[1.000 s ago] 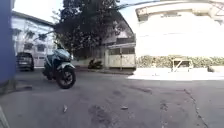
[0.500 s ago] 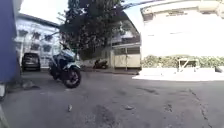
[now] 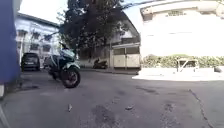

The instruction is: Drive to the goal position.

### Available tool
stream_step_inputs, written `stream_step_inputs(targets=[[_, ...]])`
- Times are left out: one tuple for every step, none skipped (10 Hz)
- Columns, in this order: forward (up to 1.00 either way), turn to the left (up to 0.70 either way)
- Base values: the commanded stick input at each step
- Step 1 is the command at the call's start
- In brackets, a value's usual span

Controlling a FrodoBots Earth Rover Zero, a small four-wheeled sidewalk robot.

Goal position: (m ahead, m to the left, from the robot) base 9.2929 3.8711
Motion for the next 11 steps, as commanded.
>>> stream_step_inputs(targets=[[0.0,0.0],[0.13,0.0],[0.4,-0.01],[0.82,-0.02],[0.91,-0.35],[0.93,-0.38],[0.95,-0.39],[0.93,-0.38],[0.92,-0.38],[0.91,-0.38],[0.91,-0.38]])
